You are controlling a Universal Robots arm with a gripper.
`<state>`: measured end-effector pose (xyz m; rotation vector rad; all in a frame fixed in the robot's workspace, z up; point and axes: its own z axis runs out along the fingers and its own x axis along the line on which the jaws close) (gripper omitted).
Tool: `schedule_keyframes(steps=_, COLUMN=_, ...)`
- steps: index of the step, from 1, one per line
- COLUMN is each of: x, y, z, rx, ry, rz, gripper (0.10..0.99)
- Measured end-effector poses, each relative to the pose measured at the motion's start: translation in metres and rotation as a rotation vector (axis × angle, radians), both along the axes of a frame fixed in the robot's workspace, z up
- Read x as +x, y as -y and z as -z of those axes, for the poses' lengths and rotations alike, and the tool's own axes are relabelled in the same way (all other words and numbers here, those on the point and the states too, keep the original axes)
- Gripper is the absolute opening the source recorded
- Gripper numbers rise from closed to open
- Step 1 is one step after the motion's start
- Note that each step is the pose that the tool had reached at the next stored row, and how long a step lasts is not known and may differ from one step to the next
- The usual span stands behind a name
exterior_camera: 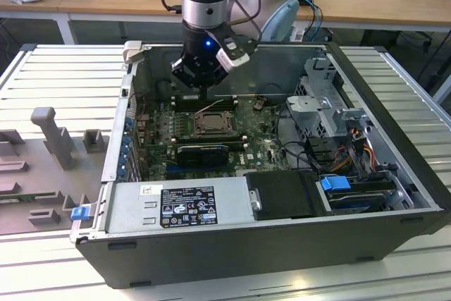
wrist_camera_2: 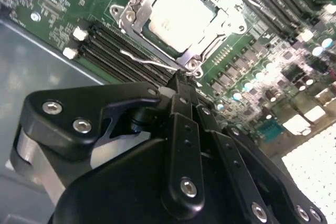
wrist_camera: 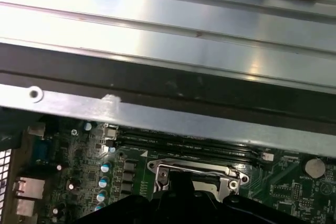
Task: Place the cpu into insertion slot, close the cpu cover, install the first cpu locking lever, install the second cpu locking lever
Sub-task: 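Install the first cpu locking lever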
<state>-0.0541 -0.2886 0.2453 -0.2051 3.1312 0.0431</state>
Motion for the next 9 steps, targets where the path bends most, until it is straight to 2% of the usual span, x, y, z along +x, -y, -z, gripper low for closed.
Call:
schedule_keyframes(steps=3, x=0.0001, y=0.0000, z=0.0035, rx=0.005, ry=0.0001, rz=0.046, gripper=0.106)
schedule_keyframes(steps=6, x=0.0016, y=0.0000, z=0.0052, rx=0.005, ry=0.0003, rz=0.056, gripper=0.106)
schedule_keyframes(steps=9, x=0.0059, y=0.0000, z=0.0077, rx=0.029, ry=-0.0004, rz=0.056, gripper=0.106)
